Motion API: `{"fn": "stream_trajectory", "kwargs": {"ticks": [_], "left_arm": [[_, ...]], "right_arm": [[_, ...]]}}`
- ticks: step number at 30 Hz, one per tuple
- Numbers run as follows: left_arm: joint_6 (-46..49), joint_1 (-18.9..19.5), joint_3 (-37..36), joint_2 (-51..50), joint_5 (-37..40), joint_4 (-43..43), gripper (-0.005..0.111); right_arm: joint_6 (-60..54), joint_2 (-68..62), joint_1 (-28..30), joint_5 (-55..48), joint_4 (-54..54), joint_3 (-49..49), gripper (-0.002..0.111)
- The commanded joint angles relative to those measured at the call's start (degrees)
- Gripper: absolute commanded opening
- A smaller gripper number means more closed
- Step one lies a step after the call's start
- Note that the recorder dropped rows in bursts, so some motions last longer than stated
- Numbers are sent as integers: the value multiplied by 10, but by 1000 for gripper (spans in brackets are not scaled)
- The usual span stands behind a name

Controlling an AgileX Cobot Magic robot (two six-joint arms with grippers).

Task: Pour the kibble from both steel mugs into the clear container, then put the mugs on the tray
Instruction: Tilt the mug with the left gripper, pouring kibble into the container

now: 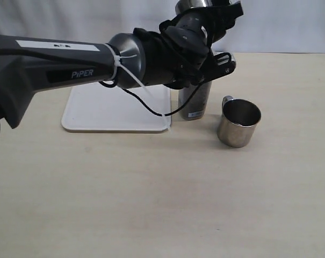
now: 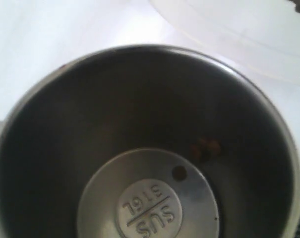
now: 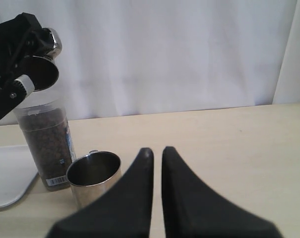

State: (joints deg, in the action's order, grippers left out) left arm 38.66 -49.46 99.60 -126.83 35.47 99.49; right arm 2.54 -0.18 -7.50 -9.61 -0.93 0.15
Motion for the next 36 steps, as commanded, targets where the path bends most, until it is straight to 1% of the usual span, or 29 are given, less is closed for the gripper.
{"fn": "stream_trajectory", "kwargs": {"ticks": [1, 4, 9, 11, 13, 15, 18, 24, 36], "left_arm": [[5, -6, 5, 6, 25, 5, 0], [11, -11, 5, 6, 27, 5, 0], [14, -13, 12, 12, 69, 5, 0], [-36, -13, 25, 12, 79, 5, 0], [-43, -14, 25, 12, 70, 5, 0], [-41, -16, 24, 4, 68, 5, 0], [-26, -22, 23, -5, 91, 5, 0], [-25, -39, 23, -6, 90, 5, 0], [-25, -40, 23, -6, 113, 1, 0]], "right_arm": [[-2, 2, 1, 6, -2, -1, 5], [-2, 2, 1, 6, -2, -1, 5], [-2, 2, 1, 6, -2, -1, 5], [-2, 2, 1, 6, -2, -1, 5], [-2, 2, 1, 6, -2, -1, 5], [-2, 2, 1, 6, -2, -1, 5], [-2, 2, 1, 6, -2, -1, 5], [-2, 2, 1, 6, -2, -1, 5], [-2, 2, 1, 6, -2, -1, 5]]}}
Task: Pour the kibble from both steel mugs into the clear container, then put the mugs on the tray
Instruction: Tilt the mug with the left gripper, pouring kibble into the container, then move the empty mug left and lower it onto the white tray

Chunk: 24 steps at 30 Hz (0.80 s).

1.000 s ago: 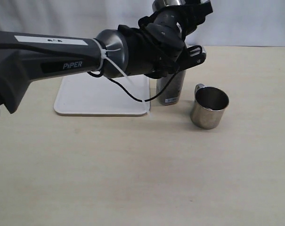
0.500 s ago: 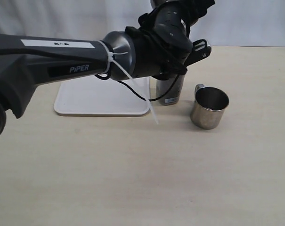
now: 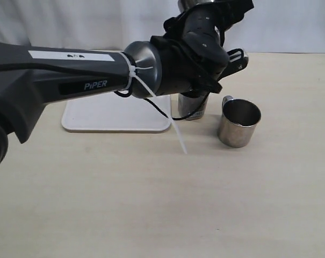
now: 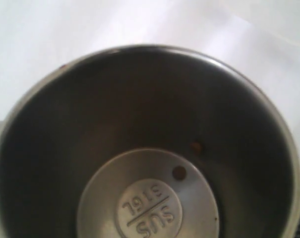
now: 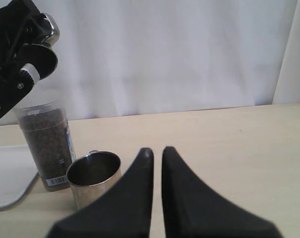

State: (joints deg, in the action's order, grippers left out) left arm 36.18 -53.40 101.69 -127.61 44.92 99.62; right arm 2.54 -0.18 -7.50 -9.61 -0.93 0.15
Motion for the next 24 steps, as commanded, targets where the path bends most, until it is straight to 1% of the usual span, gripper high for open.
{"fn": "stream_trajectory", "kwargs": {"ticks": [1, 4, 8, 10, 12, 15, 19, 21, 24], "left_arm": [[0, 0, 2, 2, 28, 1, 0], [-7, 0, 2, 2, 67, 1, 0], [-73, 0, 3, 2, 86, -4, 0], [-74, 1, 3, 5, 87, -40, 0], [-74, 3, 3, 16, 73, -98, 0], [-74, 15, 3, 42, 48, -187, 0], [-62, 35, 3, 82, 32, -289, 0], [-27, 48, 3, 101, 18, -369, 0], [59, 76, 3, 124, 13, -526, 0]], "right_arm": [[-2, 2, 1, 6, -2, -1, 5], [-2, 2, 1, 6, -2, -1, 5], [-2, 2, 1, 6, -2, -1, 5], [-2, 2, 1, 6, -2, -1, 5], [-2, 2, 1, 6, -2, -1, 5], [-2, 2, 1, 6, -2, -1, 5], [-2, 2, 1, 6, -2, -1, 5], [-2, 2, 1, 6, -2, -1, 5], [-2, 2, 1, 6, -2, -1, 5]]}}
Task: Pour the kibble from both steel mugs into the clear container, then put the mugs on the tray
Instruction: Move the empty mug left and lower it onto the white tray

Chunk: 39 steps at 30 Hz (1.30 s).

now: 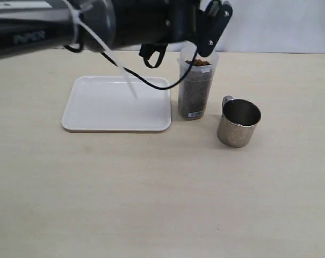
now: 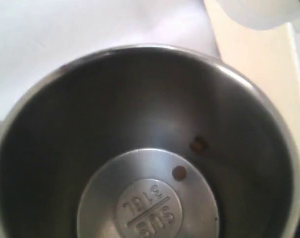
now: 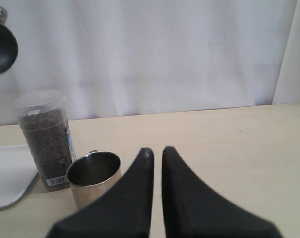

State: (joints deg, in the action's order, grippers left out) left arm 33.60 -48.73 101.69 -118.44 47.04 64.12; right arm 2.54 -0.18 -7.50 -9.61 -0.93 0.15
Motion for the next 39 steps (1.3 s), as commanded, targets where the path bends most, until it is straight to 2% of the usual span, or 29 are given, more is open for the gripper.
{"fn": "stream_trajectory", "kwargs": {"ticks": [1, 5, 10, 13, 18, 22, 24, 34, 39], "left_arm": [[115, 42, 3, 38, -7, -227, 0], [238, 107, 3, 49, -1, -469, 0], [490, 231, -11, 49, 51, -926, 0], [607, 310, -47, 49, 102, -1098, 0], [743, 391, -145, 48, 93, -1224, 0], [891, 428, -216, 35, 46, -1365, 0], [891, 437, -223, 22, 21, -1402, 0], [891, 460, -222, -77, -53, -1417, 0], [891, 474, -196, -102, -55, -1414, 0]], "right_arm": [[-2, 2, 1, 6, -2, -1, 5], [-2, 2, 1, 6, -2, -1, 5], [-2, 2, 1, 6, -2, -1, 5], [-2, 2, 1, 6, -2, -1, 5], [-2, 2, 1, 6, -2, -1, 5], [-2, 2, 1, 6, -2, -1, 5], [-2, 2, 1, 6, -2, -1, 5], [-2, 2, 1, 6, -2, -1, 5], [-2, 2, 1, 6, -2, -1, 5]]}}
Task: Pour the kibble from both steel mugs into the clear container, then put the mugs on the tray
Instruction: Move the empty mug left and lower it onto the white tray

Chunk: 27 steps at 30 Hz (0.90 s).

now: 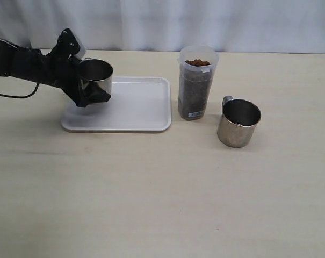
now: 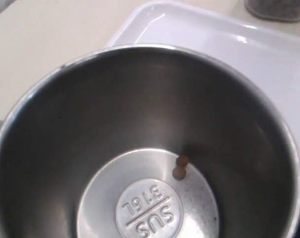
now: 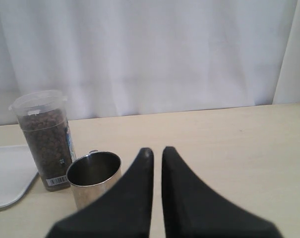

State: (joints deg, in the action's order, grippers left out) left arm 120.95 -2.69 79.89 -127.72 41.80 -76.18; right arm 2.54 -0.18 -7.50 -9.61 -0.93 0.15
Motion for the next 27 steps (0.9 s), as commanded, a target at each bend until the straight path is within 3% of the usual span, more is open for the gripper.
{"fn": "stream_trajectory", "kwargs": {"ticks": [1, 14, 18, 20, 23, 26, 27], "left_arm": [[17, 17, 29, -10, -1, -11, 0], [17, 30, 49, -65, -3, -91, 0], [17, 34, 49, -65, 31, -101, 2], [17, 36, 49, -65, 49, -101, 9], [13, 36, 49, -65, 61, -101, 31], [-13, 36, 49, -65, 32, -101, 65], [-15, 37, 49, -65, 26, -99, 71]], "right_arm": [[-2, 2, 1, 6, -2, -1, 5], [-2, 2, 1, 6, -2, -1, 5], [-2, 2, 1, 6, -2, -1, 5], [-2, 2, 1, 6, -2, -1, 5], [-2, 2, 1, 6, -2, -1, 5], [-2, 2, 1, 6, -2, -1, 5], [-2, 2, 1, 6, -2, -1, 5]]}}
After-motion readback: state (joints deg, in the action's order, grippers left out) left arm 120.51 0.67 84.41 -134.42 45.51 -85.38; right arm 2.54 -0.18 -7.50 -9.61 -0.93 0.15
